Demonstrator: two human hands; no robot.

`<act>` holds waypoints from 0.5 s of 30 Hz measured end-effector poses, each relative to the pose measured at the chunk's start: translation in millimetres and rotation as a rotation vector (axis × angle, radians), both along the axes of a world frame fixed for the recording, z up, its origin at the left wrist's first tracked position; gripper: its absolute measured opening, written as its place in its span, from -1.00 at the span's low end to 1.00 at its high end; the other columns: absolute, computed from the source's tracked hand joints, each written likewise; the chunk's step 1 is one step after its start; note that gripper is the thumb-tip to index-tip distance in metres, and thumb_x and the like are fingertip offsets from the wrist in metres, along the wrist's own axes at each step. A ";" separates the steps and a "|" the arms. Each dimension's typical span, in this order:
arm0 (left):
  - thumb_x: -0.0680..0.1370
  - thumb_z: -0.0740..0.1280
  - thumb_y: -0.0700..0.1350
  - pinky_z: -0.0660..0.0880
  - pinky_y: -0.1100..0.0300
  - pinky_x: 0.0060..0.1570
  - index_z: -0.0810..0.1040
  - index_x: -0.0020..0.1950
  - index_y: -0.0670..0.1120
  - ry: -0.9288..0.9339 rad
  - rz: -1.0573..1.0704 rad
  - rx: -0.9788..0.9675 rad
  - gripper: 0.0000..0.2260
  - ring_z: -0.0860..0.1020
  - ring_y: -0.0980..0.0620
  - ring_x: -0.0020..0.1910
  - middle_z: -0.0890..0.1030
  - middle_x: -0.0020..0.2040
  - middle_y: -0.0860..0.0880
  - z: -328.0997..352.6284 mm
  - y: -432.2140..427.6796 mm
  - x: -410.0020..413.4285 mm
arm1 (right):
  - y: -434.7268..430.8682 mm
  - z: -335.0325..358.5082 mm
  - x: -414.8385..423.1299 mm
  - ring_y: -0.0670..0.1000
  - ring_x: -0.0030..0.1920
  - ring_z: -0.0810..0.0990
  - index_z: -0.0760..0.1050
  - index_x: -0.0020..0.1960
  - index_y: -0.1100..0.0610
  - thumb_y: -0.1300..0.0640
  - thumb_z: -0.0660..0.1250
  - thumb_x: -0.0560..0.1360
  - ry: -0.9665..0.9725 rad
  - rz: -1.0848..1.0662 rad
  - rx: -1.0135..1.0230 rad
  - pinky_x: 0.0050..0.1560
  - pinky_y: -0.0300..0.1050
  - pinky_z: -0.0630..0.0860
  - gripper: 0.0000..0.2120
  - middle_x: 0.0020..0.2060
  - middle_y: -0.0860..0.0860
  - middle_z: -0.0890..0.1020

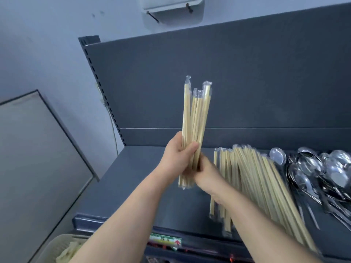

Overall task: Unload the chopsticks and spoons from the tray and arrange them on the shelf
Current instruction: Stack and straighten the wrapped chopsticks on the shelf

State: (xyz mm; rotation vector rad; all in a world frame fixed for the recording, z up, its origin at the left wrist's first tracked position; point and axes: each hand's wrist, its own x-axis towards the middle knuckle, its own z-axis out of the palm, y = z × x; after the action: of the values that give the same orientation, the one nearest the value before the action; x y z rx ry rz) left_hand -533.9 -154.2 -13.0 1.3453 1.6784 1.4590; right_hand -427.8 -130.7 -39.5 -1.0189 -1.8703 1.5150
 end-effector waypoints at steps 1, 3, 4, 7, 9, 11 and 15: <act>0.50 0.31 -0.05 0.53 0.07 0.07 0.49 0.13 -0.10 0.052 -0.006 -0.009 -0.76 0.57 0.01 -0.03 0.60 -0.04 -0.06 0.8 -3.3 -8.3 | -1.2 -1.5 -7.6 -0.07 -0.04 0.64 0.40 0.24 -0.08 0.13 0.29 0.52 -0.022 0.006 0.029 -0.05 -0.15 0.60 -0.68 -0.04 -0.06 0.66; 0.52 0.34 -0.04 0.52 0.07 0.08 0.46 0.14 -0.09 0.088 -0.021 -0.024 -0.76 0.56 0.03 0.00 0.59 -0.01 -0.02 4.4 -9.3 -26.2 | -2.9 -4.3 -23.8 -0.01 -0.03 0.62 0.41 0.24 -0.06 0.15 0.23 0.54 -0.083 0.007 0.104 -0.02 -0.07 0.57 -0.71 -0.02 -0.01 0.65; 0.51 0.37 -0.03 0.52 0.10 0.06 0.45 0.13 -0.08 0.079 -0.030 -0.017 -0.74 0.55 0.07 -0.01 0.58 -0.01 0.00 5.9 -10.6 -33.8 | -3.5 -6.4 -31.0 0.00 -0.02 0.61 0.42 0.23 -0.03 0.16 0.21 0.55 -0.123 0.004 0.143 0.01 -0.03 0.56 -0.73 -0.01 0.00 0.64; 0.45 0.42 -0.04 0.55 0.11 0.00 0.44 0.11 -0.09 -0.001 -0.065 0.057 -0.69 0.55 0.14 -0.09 0.60 -0.05 0.03 9.6 -10.7 -49.8 | -3.2 -15.0 -47.2 0.04 -0.02 0.57 0.40 0.17 0.02 0.19 0.17 0.55 -0.229 0.008 0.229 -0.01 -0.02 0.52 -0.78 -0.01 0.00 0.60; 0.49 0.43 -0.14 0.53 0.24 -0.05 0.47 0.10 -0.14 -0.011 -0.086 0.075 -0.76 0.53 0.17 -0.14 0.59 -0.13 0.06 7.6 -9.5 -58.0 | -3.1 -20.9 -56.0 0.05 -0.06 0.58 0.40 0.14 0.03 0.16 0.20 0.55 -0.256 -0.021 0.248 -0.08 -0.04 0.52 -0.83 -0.06 0.00 0.60; 0.50 0.44 -0.16 0.49 0.30 -0.09 0.49 0.06 -0.20 0.001 -0.117 0.068 -0.78 0.52 0.15 -0.16 0.59 -0.13 -0.01 1.2 -9.0 -64.6 | -4.4 -27.1 -60.5 0.02 -0.15 0.59 0.41 0.06 0.01 0.10 0.30 0.50 -0.246 -0.079 0.235 -0.18 -0.06 0.53 -0.85 -0.15 -0.03 0.61; 0.40 0.45 -0.02 0.49 0.08 -0.10 0.46 0.00 -0.24 -0.040 -0.174 0.052 -0.65 0.50 0.05 -0.17 0.55 -0.14 -0.22 -14.5 -7.1 -74.6 | -12.1 -41.1 -73.3 -0.08 -0.17 0.63 0.42 0.08 -0.05 0.12 0.42 0.42 -0.146 -0.186 0.190 -0.23 -0.10 0.60 -0.71 -0.16 -0.08 0.63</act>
State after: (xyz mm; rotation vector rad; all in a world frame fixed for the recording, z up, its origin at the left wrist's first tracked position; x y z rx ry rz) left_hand -608.5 -161.4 -27.5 1.4416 1.4677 1.4276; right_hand -501.1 -142.8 -80.7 -1.2022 -1.9157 1.1605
